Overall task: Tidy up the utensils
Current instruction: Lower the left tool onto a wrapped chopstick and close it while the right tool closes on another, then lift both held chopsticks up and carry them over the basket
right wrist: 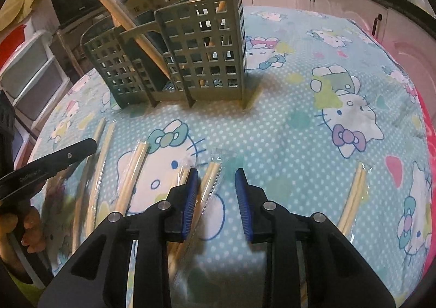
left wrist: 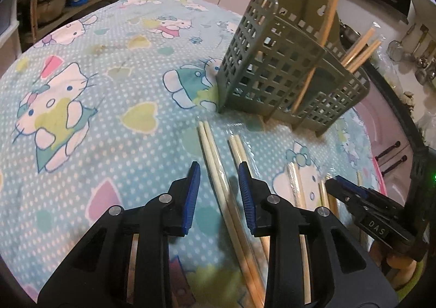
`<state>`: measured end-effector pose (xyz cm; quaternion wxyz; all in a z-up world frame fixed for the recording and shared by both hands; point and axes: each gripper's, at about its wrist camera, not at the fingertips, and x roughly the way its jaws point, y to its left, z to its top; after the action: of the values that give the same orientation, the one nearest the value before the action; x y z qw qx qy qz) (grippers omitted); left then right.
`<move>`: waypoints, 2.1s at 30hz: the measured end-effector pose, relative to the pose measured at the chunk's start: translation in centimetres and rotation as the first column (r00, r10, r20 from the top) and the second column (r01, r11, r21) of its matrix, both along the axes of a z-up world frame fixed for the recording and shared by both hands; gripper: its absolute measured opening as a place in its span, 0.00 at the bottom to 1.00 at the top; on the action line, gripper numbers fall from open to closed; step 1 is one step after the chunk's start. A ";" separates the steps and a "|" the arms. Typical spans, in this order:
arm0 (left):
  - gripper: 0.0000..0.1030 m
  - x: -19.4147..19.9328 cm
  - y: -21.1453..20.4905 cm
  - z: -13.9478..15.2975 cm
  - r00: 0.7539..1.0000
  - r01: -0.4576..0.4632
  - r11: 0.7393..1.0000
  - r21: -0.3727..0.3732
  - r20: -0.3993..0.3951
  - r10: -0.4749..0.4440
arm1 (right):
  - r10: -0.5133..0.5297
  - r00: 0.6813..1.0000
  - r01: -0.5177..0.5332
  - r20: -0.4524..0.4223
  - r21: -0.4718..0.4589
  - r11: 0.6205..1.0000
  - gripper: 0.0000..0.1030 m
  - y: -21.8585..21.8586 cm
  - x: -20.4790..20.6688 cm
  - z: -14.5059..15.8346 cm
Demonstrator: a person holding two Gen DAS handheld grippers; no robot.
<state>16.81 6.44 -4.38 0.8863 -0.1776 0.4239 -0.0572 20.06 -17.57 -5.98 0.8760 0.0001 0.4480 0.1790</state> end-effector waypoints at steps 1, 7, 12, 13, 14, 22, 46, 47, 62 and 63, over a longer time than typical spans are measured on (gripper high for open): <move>0.22 0.2 0.0 0.0 1.000 -0.001 1.000 0.003 -0.002 0.001 | -0.001 1.000 0.001 -0.001 -0.003 1.000 0.26 0.1 0.2 0.0; 0.22 1.6 0.2 0.0 1.000 -0.017 1.000 0.019 -0.020 0.018 | -0.006 1.000 0.006 -0.012 0.006 1.000 0.23 0.2 1.6 -0.1; 0.22 3.1 0.1 0.0 0.999 -0.029 0.999 0.031 -0.037 0.030 | -0.015 1.000 0.015 -0.016 0.028 0.999 0.17 -0.1 2.4 -0.1; 0.22 3.4 0.2 0.0 0.999 -0.034 0.999 0.029 -0.039 0.035 | -0.015 1.000 0.015 -0.015 0.033 0.999 0.13 -0.2 2.5 -0.1; 0.22 3.6 0.1 0.0 0.998 -0.037 0.999 0.030 -0.041 0.038 | -0.015 1.000 0.016 -0.012 0.040 0.999 0.11 -0.3 2.5 0.0; 0.08 4.9 0.3 0.0 0.997 -0.068 0.996 0.050 -0.040 0.070 | -0.030 0.999 0.033 -0.019 0.121 0.992 0.10 -2.0 2.5 1.0; 0.05 -4.0 -0.2 13.7 0.928 -0.031 0.999 0.034 0.373 0.016 | 0.042 0.927 -0.122 0.372 0.195 0.973 0.05 -0.2 -3.5 14.5; 0.05 -4.2 -0.3 14.0 0.925 -0.033 0.999 0.033 0.380 0.018 | 0.042 0.921 -0.126 0.387 0.196 0.972 0.05 0.0 -3.8 15.0; 0.01 -2.6 -0.2 18.1 0.887 0.018 1.000 0.000 0.461 -0.017 | 0.035 0.876 -0.145 0.482 0.193 0.971 0.01 1.5 -3.2 19.9; 0.01 -2.5 -0.3 18.4 0.885 0.022 1.000 -0.002 0.466 -0.019 | 0.034 0.874 -0.144 0.486 0.192 0.971 0.01 1.5 -3.2 20.1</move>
<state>14.27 6.18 13.97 0.9607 -0.1576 0.2007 -0.1090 16.89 -16.10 14.10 0.9445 0.0332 0.1942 0.2628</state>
